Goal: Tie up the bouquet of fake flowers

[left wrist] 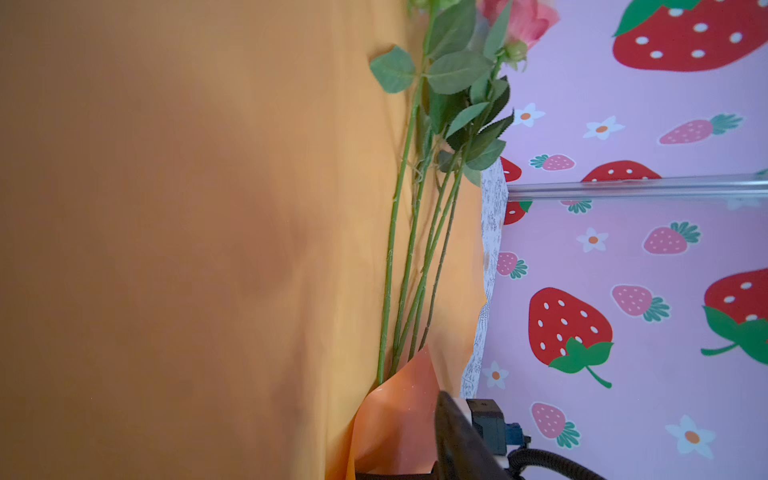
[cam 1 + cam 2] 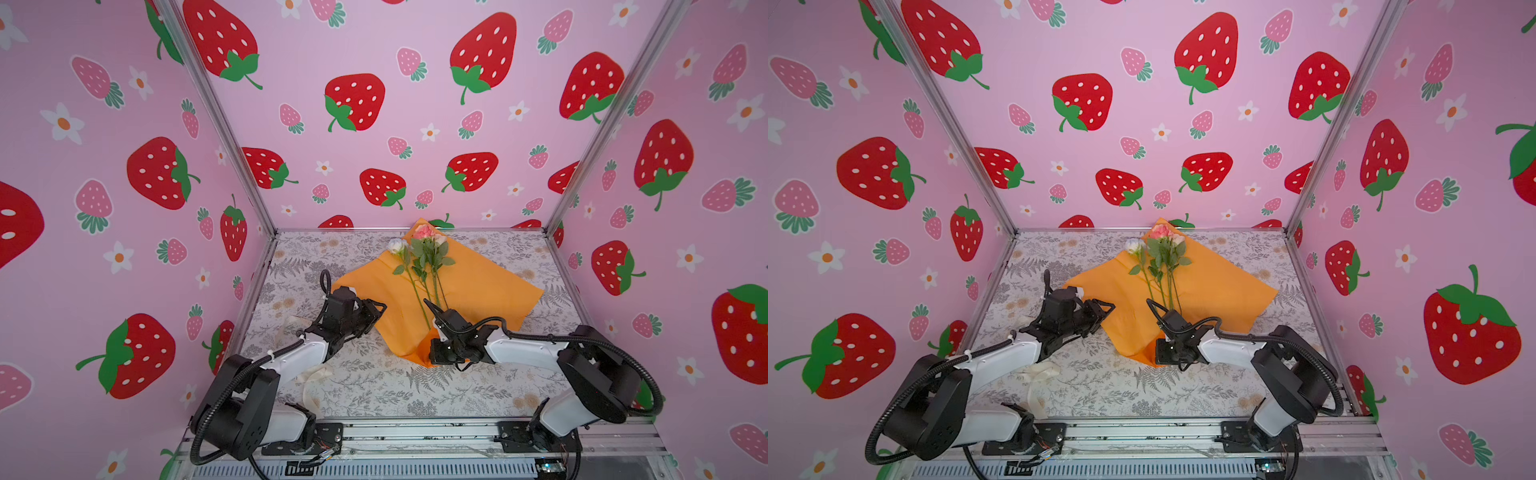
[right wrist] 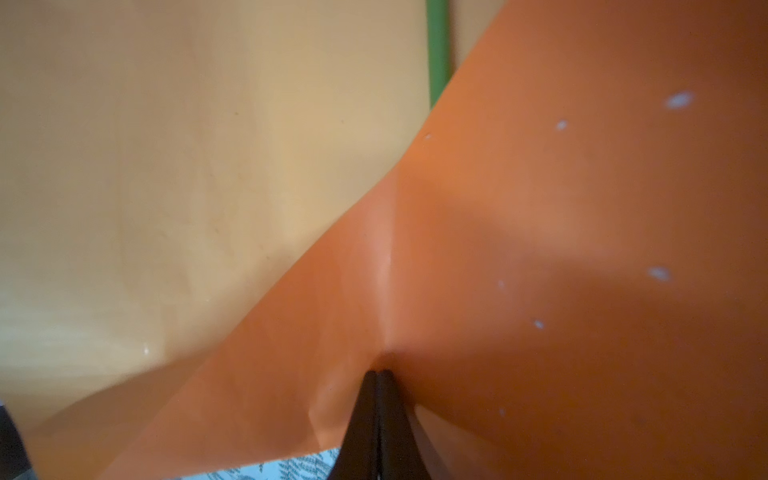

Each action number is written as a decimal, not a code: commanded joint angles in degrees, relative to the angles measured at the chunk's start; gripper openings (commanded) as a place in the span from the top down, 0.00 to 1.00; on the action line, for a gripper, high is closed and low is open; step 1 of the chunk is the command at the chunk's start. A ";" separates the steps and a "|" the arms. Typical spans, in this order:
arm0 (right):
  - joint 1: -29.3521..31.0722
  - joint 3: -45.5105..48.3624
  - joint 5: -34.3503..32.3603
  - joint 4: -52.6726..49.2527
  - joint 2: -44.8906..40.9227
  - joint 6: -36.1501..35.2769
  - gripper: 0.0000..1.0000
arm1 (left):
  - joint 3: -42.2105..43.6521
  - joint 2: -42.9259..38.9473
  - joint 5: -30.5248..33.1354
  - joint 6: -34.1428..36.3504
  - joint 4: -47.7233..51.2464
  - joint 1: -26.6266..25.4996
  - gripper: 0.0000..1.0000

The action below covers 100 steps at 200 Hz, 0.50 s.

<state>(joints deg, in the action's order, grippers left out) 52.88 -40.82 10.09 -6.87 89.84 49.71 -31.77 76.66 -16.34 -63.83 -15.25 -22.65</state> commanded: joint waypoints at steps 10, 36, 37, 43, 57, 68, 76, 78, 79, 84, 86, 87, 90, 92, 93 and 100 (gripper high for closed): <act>0.20 1.52 -1.57 -1.98 -0.10 0.72 0.94 | -4.63 -2.04 5.15 4.00 8.74 -2.18 0.78; 0.20 1.45 -1.44 -1.78 0.11 0.65 0.94 | -9.18 -1.32 5.82 7.99 12.81 -4.55 0.93; 0.20 1.45 -1.46 -1.81 0.18 0.65 0.94 | -9.41 -1.29 5.85 8.10 12.97 -4.66 0.93; 0.25 1.44 -1.31 -1.80 0.16 0.65 0.94 | -10.58 -0.92 5.88 8.79 13.58 -5.29 0.96; 0.17 1.53 -1.28 -1.57 0.12 0.64 0.94 | -13.34 0.11 5.87 10.16 14.91 -6.60 1.00; 0.20 1.52 -1.20 -1.56 0.24 0.55 0.94 | -15.98 1.18 5.73 11.23 16.21 -7.64 1.00; 0.16 1.58 -1.15 -1.54 0.03 0.54 0.94 | -18.03 2.12 5.24 12.19 17.21 -8.30 1.00; 0.17 1.57 -1.17 -1.45 0.04 0.51 0.94 | -18.71 2.36 5.15 12.47 17.47 -8.53 1.00; 0.19 1.55 -1.15 -1.46 0.01 0.45 0.94 | -18.92 2.53 5.12 12.53 17.59 -8.63 1.00; 0.20 1.62 -1.08 -1.45 -0.08 0.47 0.94 | -20.32 3.30 4.86 13.10 18.20 -9.00 1.00; 0.16 1.66 -1.10 -1.42 -0.09 0.47 0.94 | -21.00 3.51 4.72 13.29 18.51 -9.14 1.00; 0.14 1.68 -1.07 -1.40 -0.14 0.47 0.94 | -21.25 3.68 4.64 13.38 18.64 -9.24 1.00; 0.13 1.77 -1.11 -1.31 -0.26 0.43 0.94 | -22.04 4.22 4.34 13.60 19.02 -9.45 1.00; 0.12 1.83 -1.12 -1.21 -0.30 0.46 0.94 | -22.51 4.58 4.24 13.81 19.24 -9.61 1.00; 0.12 1.81 -1.12 -1.17 -0.33 0.47 0.94 | -22.84 4.78 4.09 13.91 19.31 -9.69 1.00; 0.03 1.98 -0.88 -0.92 -0.53 0.56 0.94 | -24.44 6.00 3.33 14.27 19.87 -10.02 1.00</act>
<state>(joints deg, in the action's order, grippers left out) 52.88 -40.64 10.11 -6.37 89.82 49.71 -49.12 79.33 -12.23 -53.54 0.60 -31.20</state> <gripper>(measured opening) 0.064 0.048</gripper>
